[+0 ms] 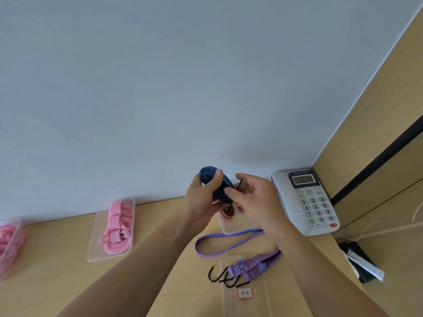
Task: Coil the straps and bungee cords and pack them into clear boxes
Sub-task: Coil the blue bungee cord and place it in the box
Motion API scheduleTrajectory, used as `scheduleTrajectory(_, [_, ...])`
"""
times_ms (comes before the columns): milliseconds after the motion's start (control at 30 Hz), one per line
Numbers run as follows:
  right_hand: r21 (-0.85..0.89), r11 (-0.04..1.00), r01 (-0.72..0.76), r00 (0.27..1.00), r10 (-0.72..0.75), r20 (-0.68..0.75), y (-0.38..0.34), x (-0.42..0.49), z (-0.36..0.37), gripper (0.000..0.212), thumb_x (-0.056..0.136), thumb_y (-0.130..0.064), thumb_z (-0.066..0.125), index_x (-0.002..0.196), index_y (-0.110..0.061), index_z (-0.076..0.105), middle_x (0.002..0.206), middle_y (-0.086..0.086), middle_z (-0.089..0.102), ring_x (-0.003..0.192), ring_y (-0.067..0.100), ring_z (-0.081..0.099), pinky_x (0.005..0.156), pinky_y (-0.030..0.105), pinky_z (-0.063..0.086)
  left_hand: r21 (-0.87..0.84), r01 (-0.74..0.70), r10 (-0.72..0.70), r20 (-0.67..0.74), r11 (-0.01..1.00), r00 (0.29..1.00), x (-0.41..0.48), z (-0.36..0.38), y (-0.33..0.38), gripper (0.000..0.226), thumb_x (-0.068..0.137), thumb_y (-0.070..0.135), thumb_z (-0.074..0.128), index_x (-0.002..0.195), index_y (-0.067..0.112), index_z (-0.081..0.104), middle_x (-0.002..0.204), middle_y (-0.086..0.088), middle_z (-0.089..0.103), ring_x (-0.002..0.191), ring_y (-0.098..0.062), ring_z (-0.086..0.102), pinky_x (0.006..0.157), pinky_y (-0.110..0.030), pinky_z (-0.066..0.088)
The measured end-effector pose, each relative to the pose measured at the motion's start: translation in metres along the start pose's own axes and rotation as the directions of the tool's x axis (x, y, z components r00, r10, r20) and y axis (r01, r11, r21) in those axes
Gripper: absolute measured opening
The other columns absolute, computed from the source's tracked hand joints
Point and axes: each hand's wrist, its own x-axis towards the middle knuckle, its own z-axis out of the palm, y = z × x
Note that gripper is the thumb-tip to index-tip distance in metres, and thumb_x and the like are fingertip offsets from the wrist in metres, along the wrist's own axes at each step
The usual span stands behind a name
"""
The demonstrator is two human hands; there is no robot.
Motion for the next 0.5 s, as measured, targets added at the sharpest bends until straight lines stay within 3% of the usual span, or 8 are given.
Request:
scheduleTrajectory(167, [0.133,0.990,-0.055,0.996,0.065,-0.069,0.0037,0.0052,-0.0042,0.046,0.083,-0.022,0.080,0.125,-0.009,0.064,0.083,0.008,0.072,0.086,0.018,0.073,0.082,0.047,0.060,0.048,-0.015,0.008,0.143,0.999,0.990,0.0036,-0.0117,0.0004,0.042,0.097,-0.004,0.062,0.137,0.005,0.054,0.128,-0.028,0.068,0.117,-0.042,0.068,0.098,-0.050,0.057])
scheduleTrajectory(367, [-0.009,1.000,0.010,0.991,-0.011,-0.130,-0.0008,0.0011,0.0007,0.057,0.087,-0.031,0.074,0.138,-0.012,0.056,0.090,0.001,0.073,0.093,0.014,0.070,0.091,0.042,0.056,0.045,-0.031,0.026,0.105,0.999,0.994,0.0065,-0.0109,0.0005,0.043,0.093,-0.006,0.066,0.133,0.004,0.057,0.123,-0.028,0.070,0.110,-0.040,0.072,0.092,-0.049,0.060])
scheduleTrajectory(500, [0.024,0.998,-0.056,0.995,0.057,-0.076,-0.0017,0.0001,0.0015,0.064,0.080,-0.031,0.082,0.136,-0.017,0.056,0.090,-0.003,0.075,0.092,0.012,0.072,0.090,0.041,0.057,0.024,-0.041,0.039,0.076,0.999,0.996,0.0062,-0.0116,-0.0006,0.038,0.092,-0.004,0.067,0.128,0.003,0.060,0.122,-0.031,0.069,0.105,-0.040,0.072,0.087,-0.048,0.062])
